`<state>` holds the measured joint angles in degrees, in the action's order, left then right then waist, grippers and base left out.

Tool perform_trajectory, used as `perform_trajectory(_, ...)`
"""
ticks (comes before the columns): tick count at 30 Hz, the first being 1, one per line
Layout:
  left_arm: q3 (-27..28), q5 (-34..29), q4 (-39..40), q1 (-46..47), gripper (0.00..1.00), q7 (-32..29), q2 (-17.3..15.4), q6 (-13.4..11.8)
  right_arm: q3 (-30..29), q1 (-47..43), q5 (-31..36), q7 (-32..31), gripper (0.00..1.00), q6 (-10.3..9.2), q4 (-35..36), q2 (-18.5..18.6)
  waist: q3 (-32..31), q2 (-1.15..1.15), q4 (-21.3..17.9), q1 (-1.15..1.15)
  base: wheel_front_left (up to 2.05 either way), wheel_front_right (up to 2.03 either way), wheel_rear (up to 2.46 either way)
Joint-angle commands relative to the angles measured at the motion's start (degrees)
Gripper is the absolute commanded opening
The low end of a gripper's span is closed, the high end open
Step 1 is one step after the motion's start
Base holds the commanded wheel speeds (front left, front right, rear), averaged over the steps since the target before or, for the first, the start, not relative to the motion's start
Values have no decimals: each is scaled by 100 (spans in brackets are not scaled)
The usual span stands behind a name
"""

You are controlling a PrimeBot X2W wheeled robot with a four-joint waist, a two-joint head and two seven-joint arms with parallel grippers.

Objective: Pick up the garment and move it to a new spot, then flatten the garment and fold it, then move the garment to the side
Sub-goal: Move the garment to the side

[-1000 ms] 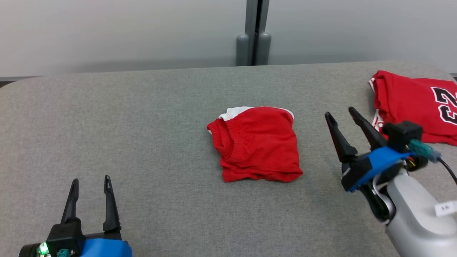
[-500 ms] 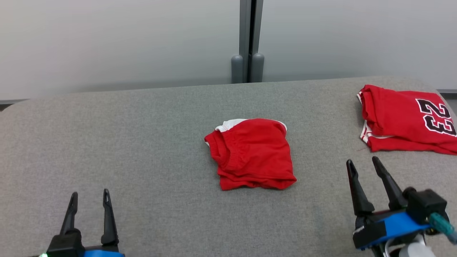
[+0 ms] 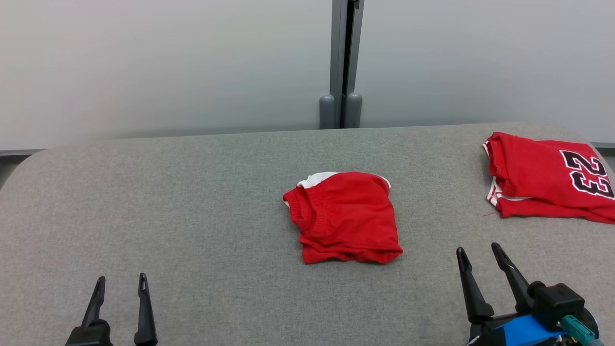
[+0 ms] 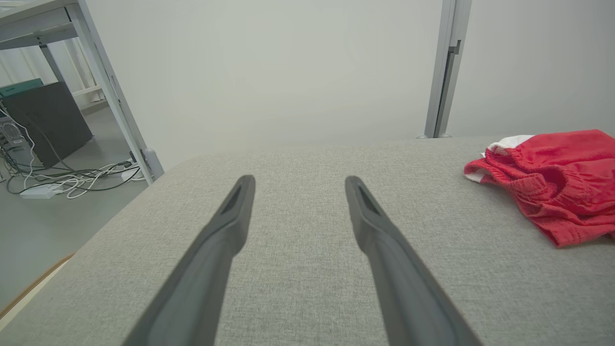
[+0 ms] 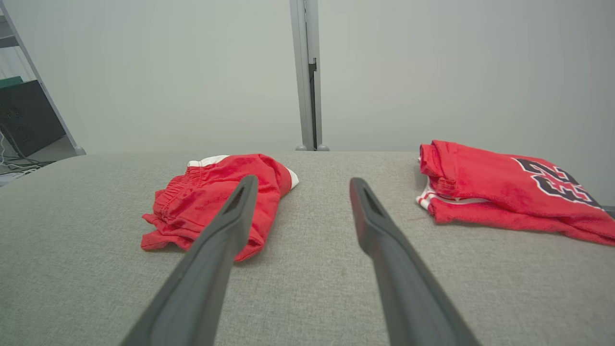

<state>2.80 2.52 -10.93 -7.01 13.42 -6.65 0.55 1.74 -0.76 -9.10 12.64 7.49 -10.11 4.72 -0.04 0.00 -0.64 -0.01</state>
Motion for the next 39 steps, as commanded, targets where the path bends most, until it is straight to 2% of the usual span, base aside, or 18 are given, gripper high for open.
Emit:
perform_trajectory(1, -16, 27, 65, -22, 100, -34, -38, 12, -18, -119, 65, -55, 100, 1, 39, -24, -10, 0, 10, 1, 0, 0, 0)
perform_trajectory(16, -65, 128, 315, -77, 100, -305, -132, -32, -85, -231, 175, -386, 100, 1, 271, -125, -54, 0, 49, 1, 0, 0, 0)
perform_trajectory(29, -91, 200, 365, -105, 100, -336, -167, -87, -32, -209, 153, -398, 100, 1, 196, -156, -59, 0, 44, 1, 0, 0, 0)
perform_trajectory(34, -113, 229, 412, -68, 100, -358, -161, -110, 182, 284, 151, -434, 100, 1, 41, -14, -5, 0, 37, 1, 0, 0, 0)
perform_trajectory(39, -198, 233, 437, 95, 100, -335, -142, -117, 540, 1228, 111, -485, 100, 1, -378, 223, 155, 0, 113, 1, 0, 0, 0)
